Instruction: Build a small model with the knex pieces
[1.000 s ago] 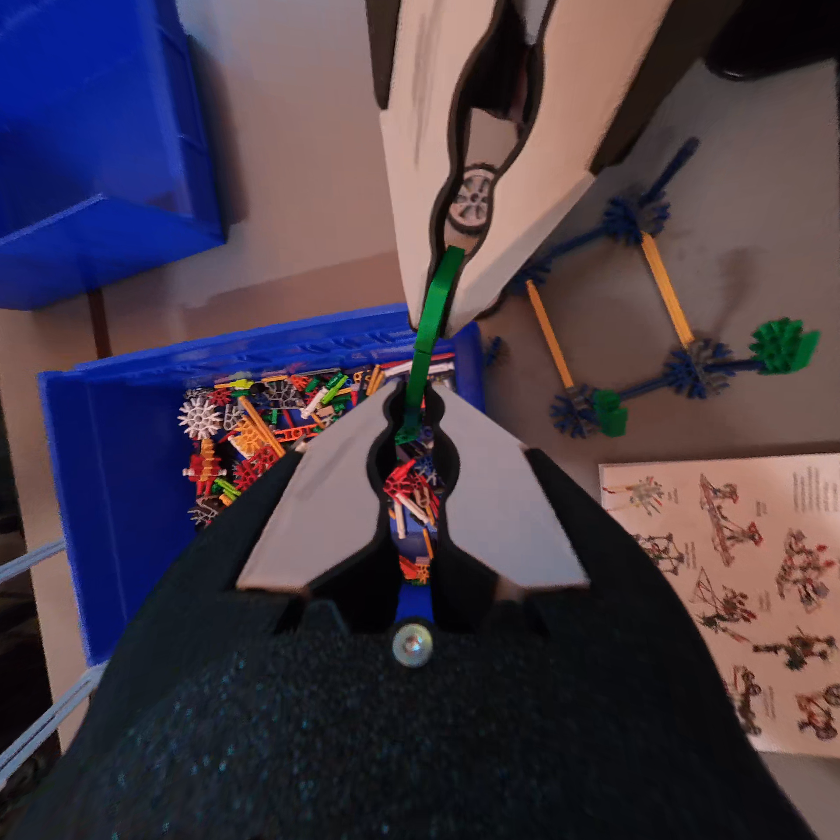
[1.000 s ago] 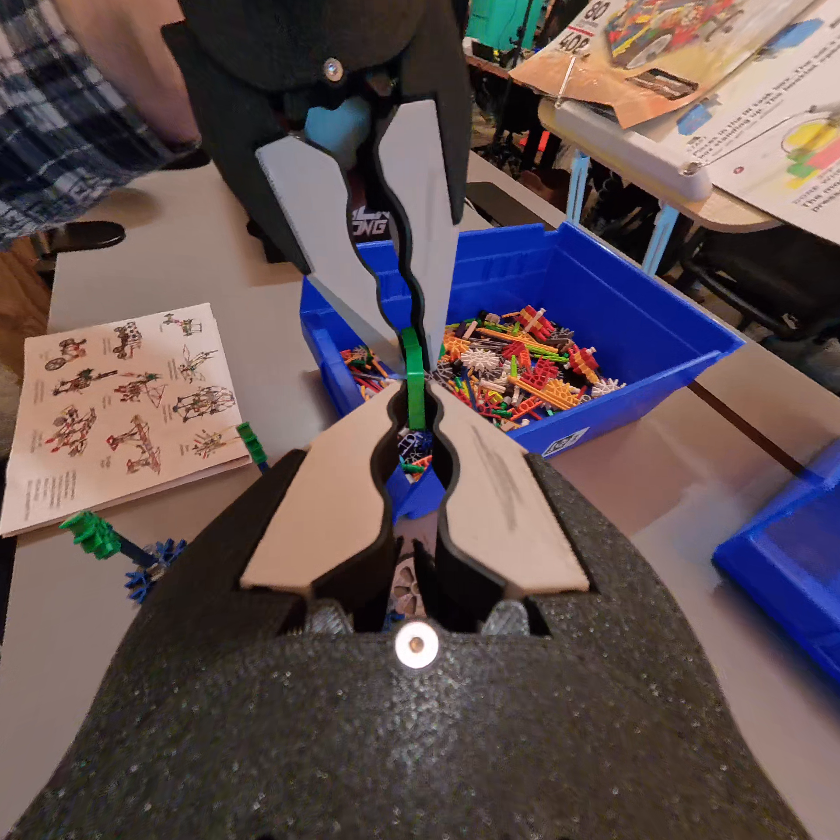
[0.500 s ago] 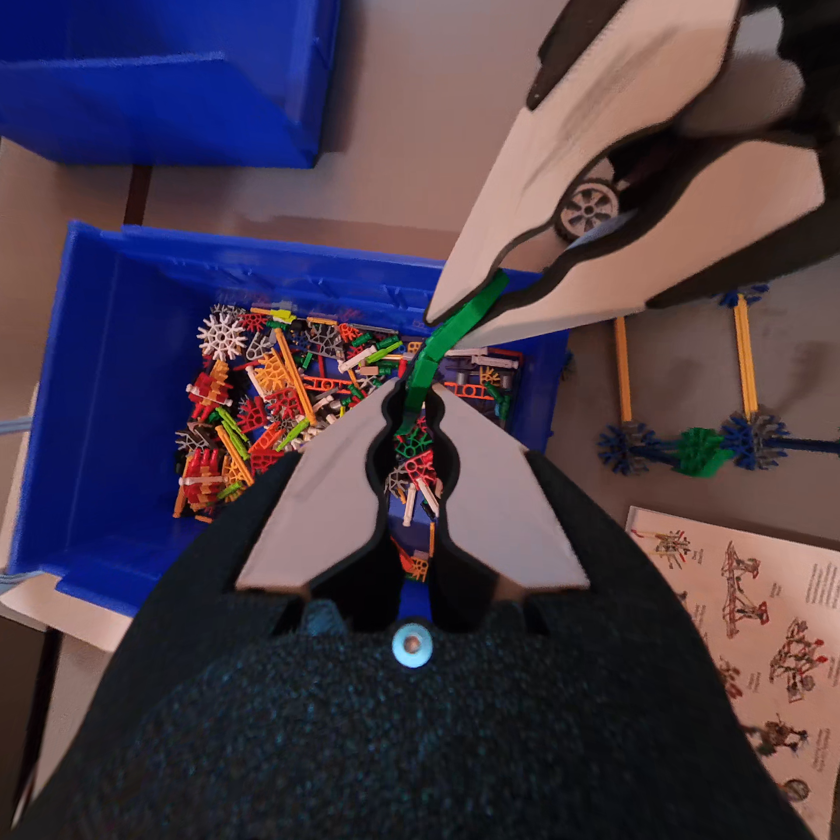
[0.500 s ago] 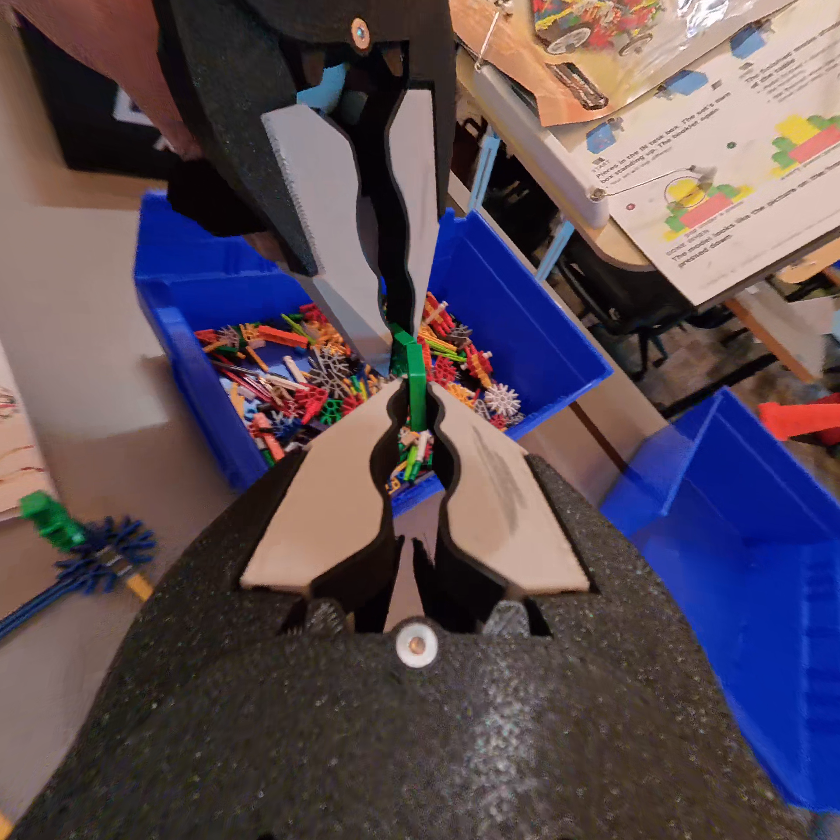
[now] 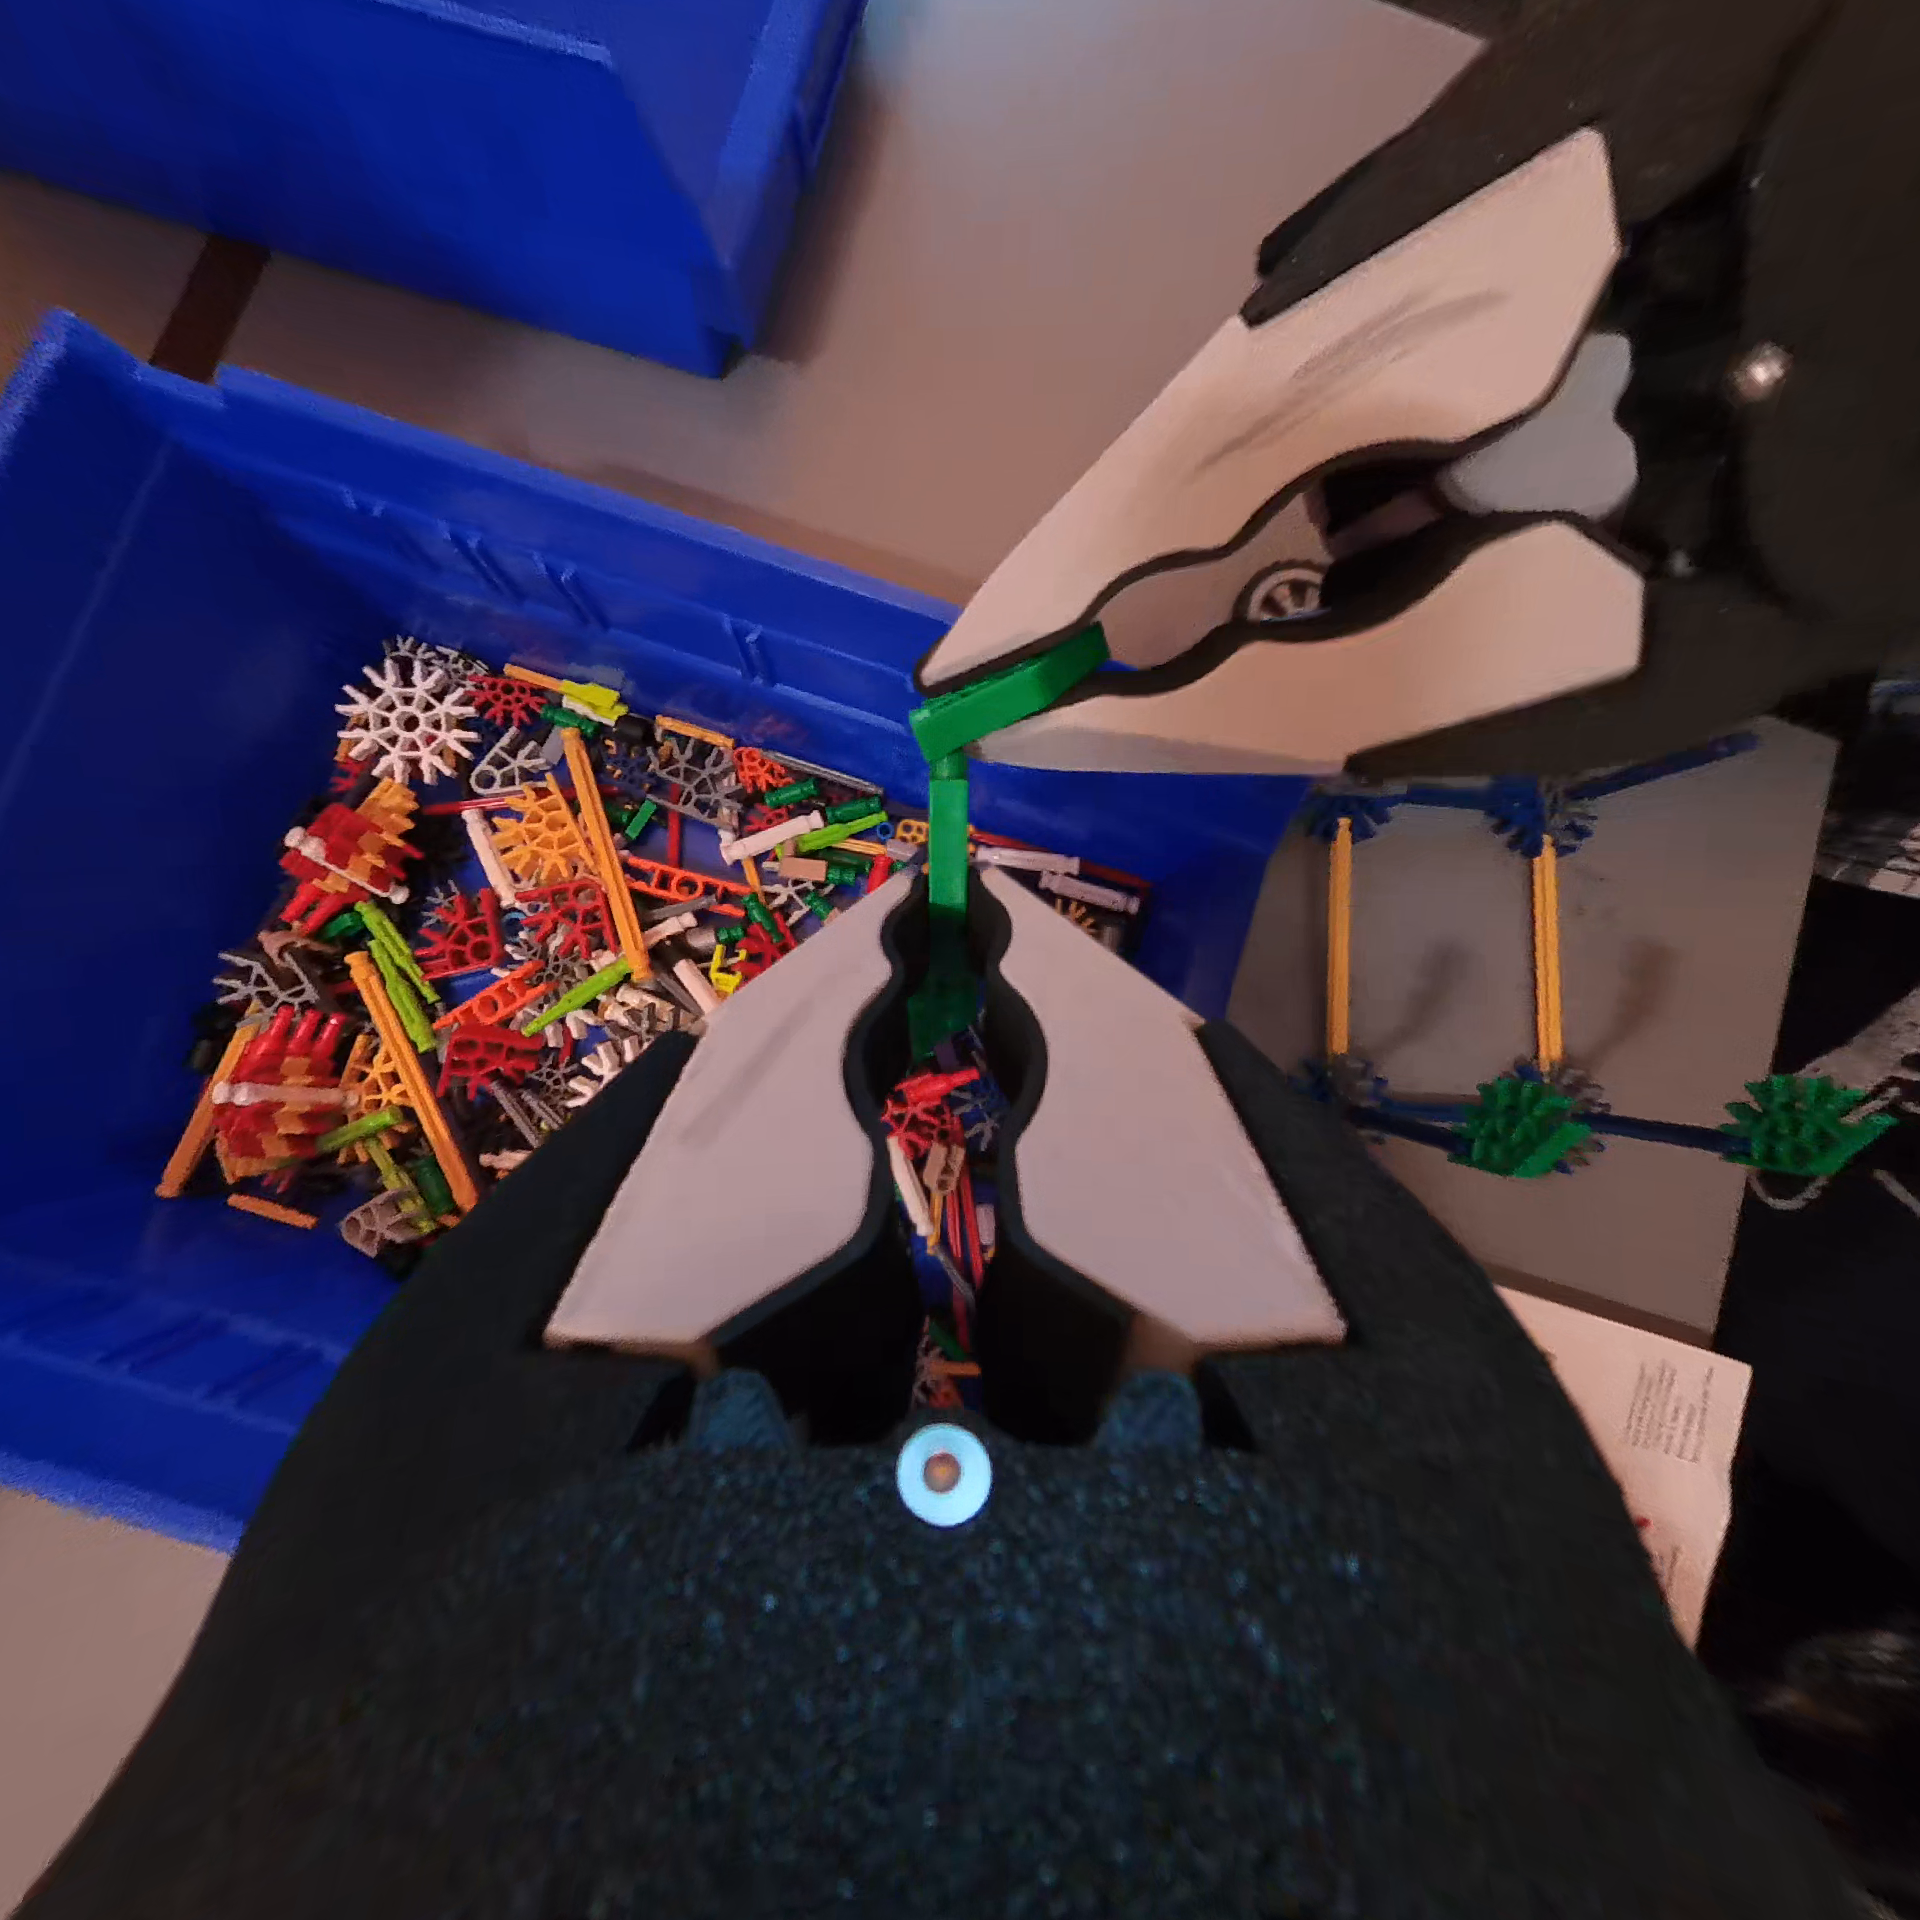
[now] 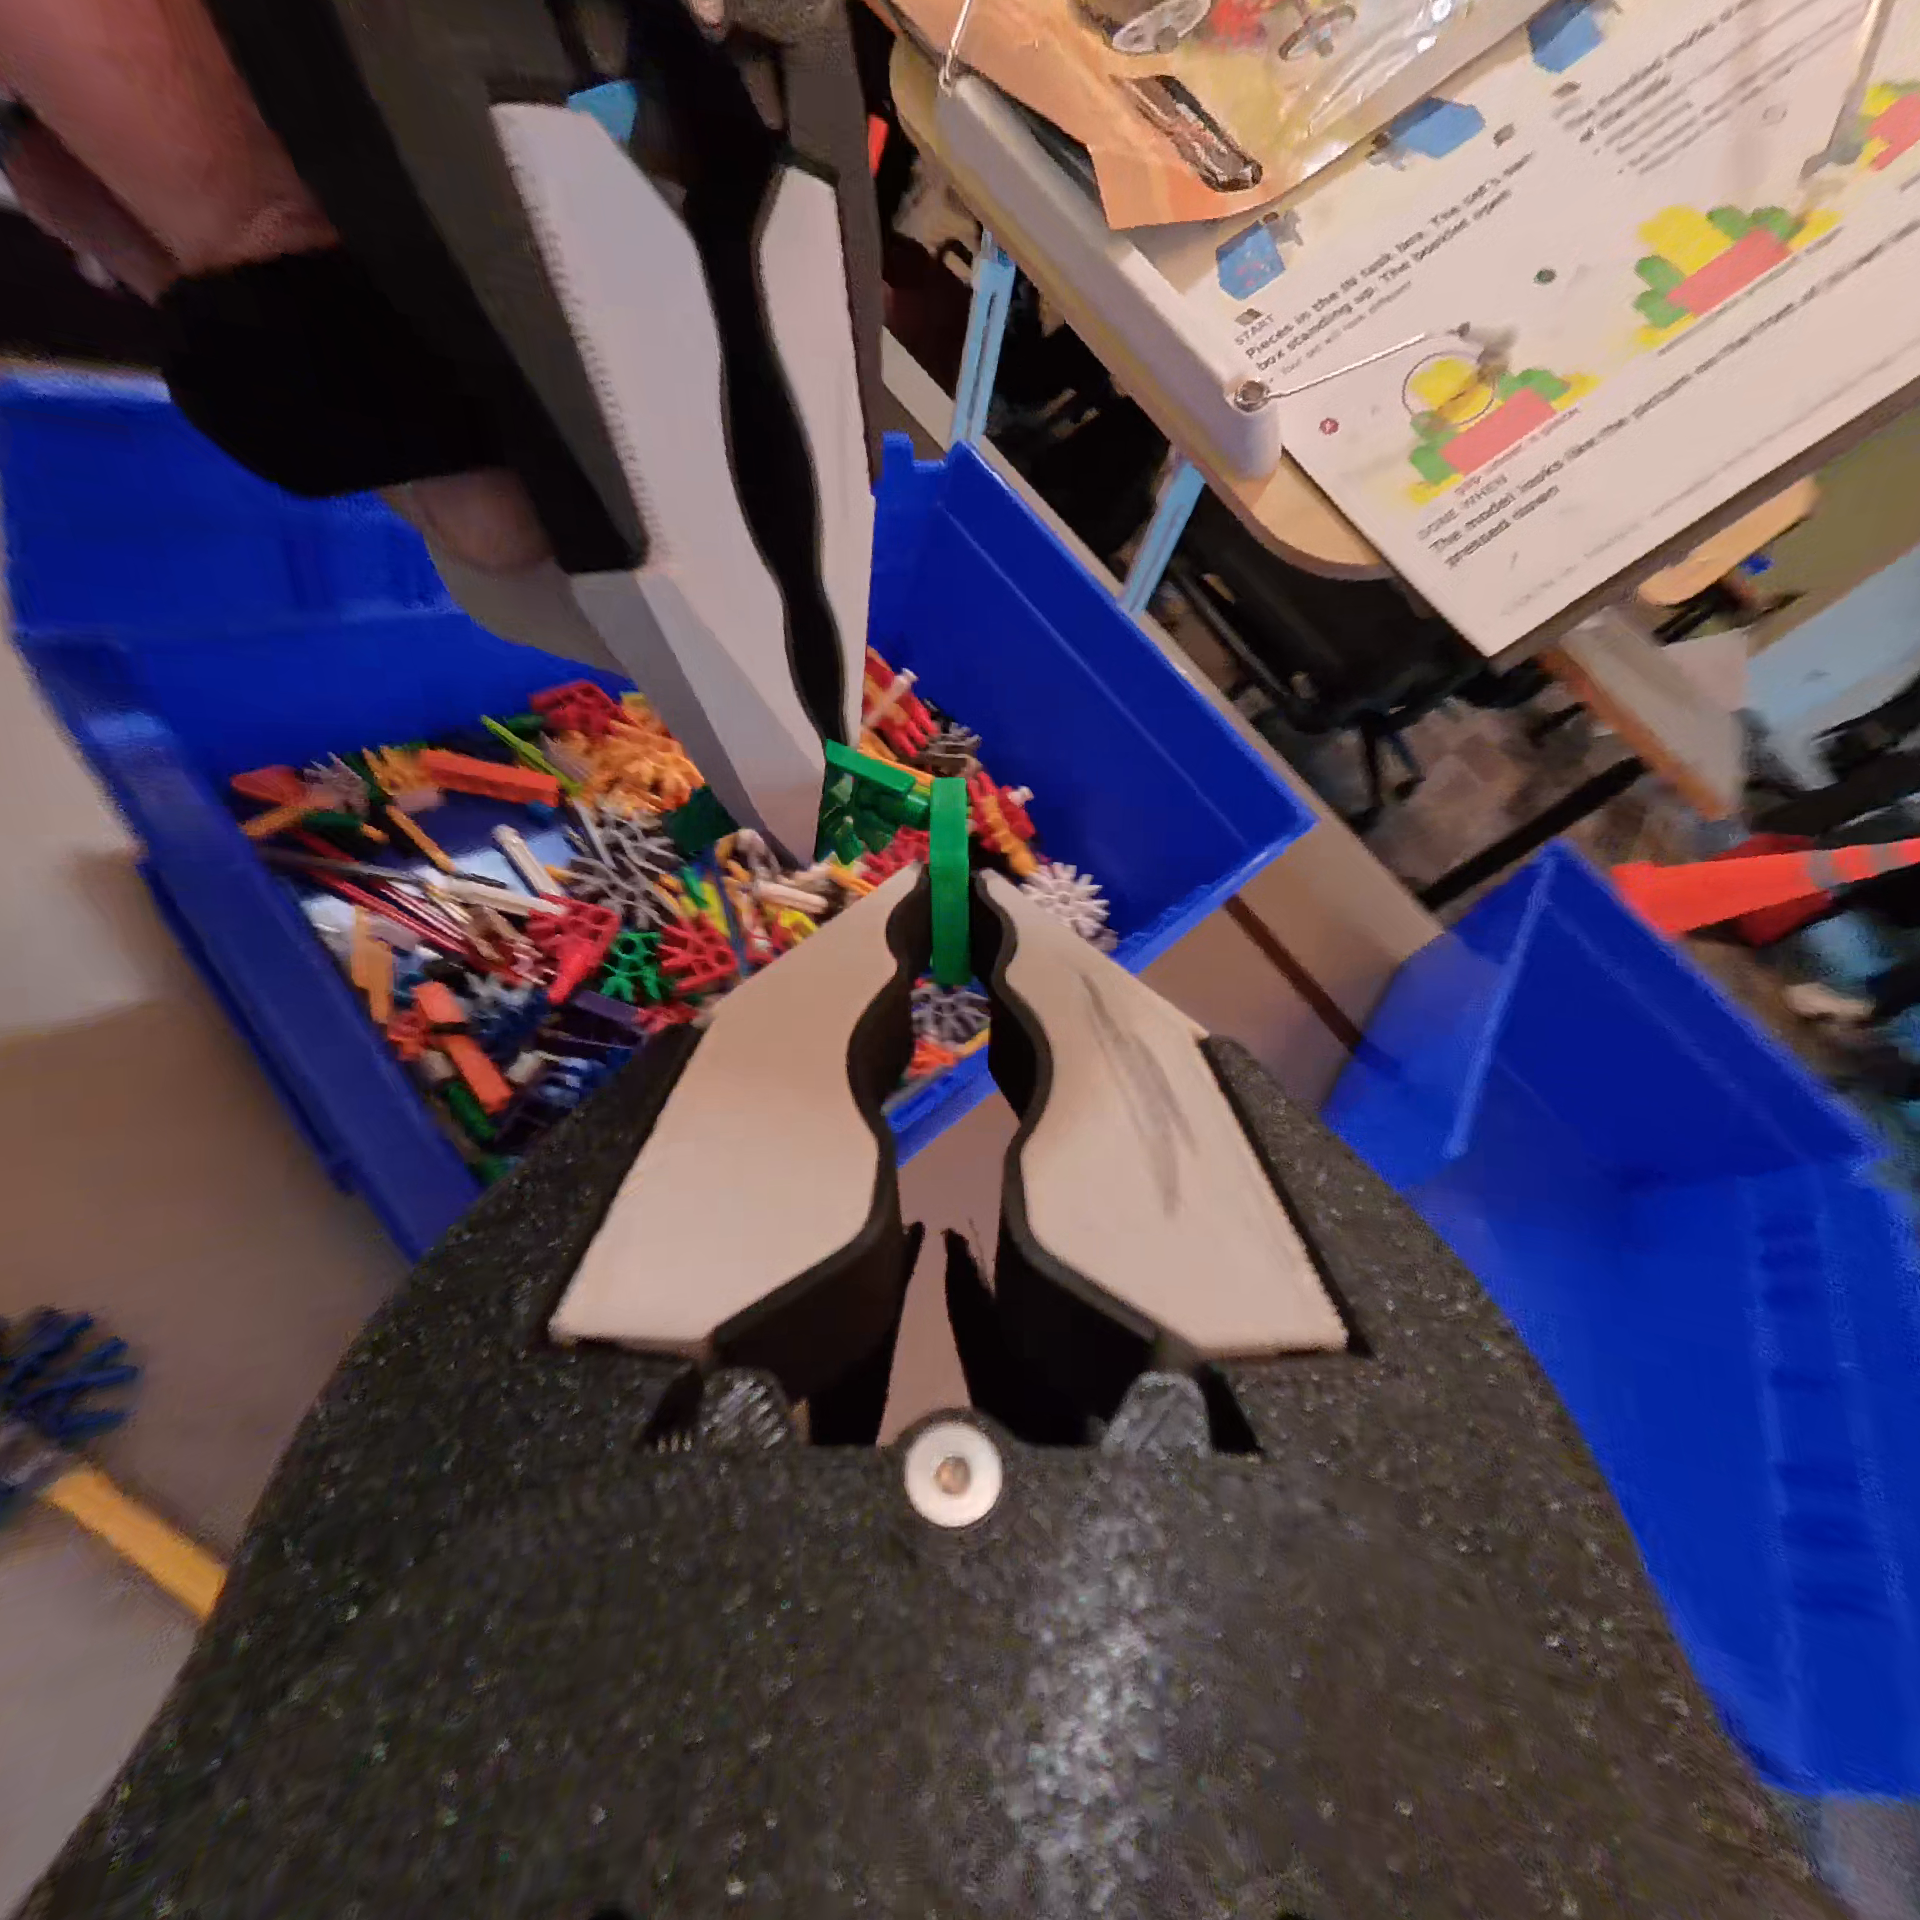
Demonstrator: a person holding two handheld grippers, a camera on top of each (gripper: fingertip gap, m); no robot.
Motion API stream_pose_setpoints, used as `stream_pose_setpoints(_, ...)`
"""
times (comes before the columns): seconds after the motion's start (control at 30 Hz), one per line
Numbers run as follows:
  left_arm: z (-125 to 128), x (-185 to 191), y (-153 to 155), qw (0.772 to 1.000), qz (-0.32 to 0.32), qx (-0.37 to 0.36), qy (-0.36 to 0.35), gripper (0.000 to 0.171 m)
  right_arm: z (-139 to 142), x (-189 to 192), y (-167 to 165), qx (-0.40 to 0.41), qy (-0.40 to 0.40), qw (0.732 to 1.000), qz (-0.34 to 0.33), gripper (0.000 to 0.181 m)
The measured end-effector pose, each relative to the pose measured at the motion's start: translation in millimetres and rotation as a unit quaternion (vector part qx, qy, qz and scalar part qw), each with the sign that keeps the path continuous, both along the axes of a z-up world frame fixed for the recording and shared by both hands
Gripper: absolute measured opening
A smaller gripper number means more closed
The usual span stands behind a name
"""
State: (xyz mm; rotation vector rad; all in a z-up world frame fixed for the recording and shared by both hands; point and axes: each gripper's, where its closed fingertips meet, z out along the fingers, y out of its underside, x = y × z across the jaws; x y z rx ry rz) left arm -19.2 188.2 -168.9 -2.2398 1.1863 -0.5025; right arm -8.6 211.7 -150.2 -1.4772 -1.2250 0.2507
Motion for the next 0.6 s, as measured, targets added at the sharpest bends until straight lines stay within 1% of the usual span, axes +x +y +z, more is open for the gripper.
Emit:
stream_pose_setpoints(0.07, 10.4, 1.9, -2.4, 0.999, 0.004, -0.003, -0.033, 0.003, 1.4, 1.4, -2.6, -0.071, 0.061, 0.995, 0.015, 0.005)
stream_pose_setpoints(0.13, 21.3, 5.6, -2.0, 0.997, 0.010, -0.001, -0.071, 0.003, 4.8, 4.4, -2.4, -0.155, 0.138, 0.978, 0.027, 0.004)
stream_pose_setpoints(0.23, 34.7, 11.6, -2.8, 0.992, 0.011, 0.004, -0.124, 0.003, 12.4, 7.8, -4.2, -0.213, 0.204, 0.954, 0.042, 0.005)
stream_pose_setpoints(0.27, 39.0, 14.2, -3.3, 0.991, 0.008, 0.015, -0.136, 0.003, 16.0, 9.5, -4.8, -0.235, 0.227, 0.944, 0.046, 0.004)
stream_pose_setpoints(0.3, 40.0, 15.8, -2.8, 0.991, 0.007, 0.032, -0.131, 0.003, 18.7, 11.3, -4.7, -0.240, 0.238, 0.940, 0.044, 0.004)
stream_pose_setpoints(0.33, 39.5, 17.4, -2.1, 0.992, 0.013, 0.045, -0.120, 0.003, 19.5, 13.0, -3.5, -0.215, 0.224, 0.950, 0.032, 0.004)
stream_pose_setpoints(0.4, 39.3, 21.2, -0.4, 0.992, 0.023, 0.083, -0.088, 0.003, 22.1, 16.6, 0.1, -0.121, 0.167, 0.978, -0.008, 0.004)
stream_pose_setpoints(0.47, 39.6, 25.8, -1.0, 0.991, 0.037, 0.109, -0.068, 0.005, 28.0, 20.2, 3.9, -0.043, 0.116, 0.992, -0.040, 0.004)
stream_pose_setpoints(0.5, 39.4, 26.5, -0.8, 0.989, 0.038, 0.131, -0.049, 0.005, 30.1, 20.6, 5.1, -0.022, 0.102, 0.993, -0.049, 0.004)
stream_pose_setpoints(0.53, 39.6, 27.6, -1.1, 0.987, 0.037, 0.152, -0.035, 0.006, 30.1, 19.8, 5.9, -0.030, 0.106, 0.993, -0.051, 0.004)
stream_pose_setpoints(0.6, 39.8, 26.3, -0.2, 0.983, 0.048, 0.175, -0.016, 0.005, 26.7, 16.7, 6.2, -0.094, 0.148, 0.984, -0.032, 0.004)
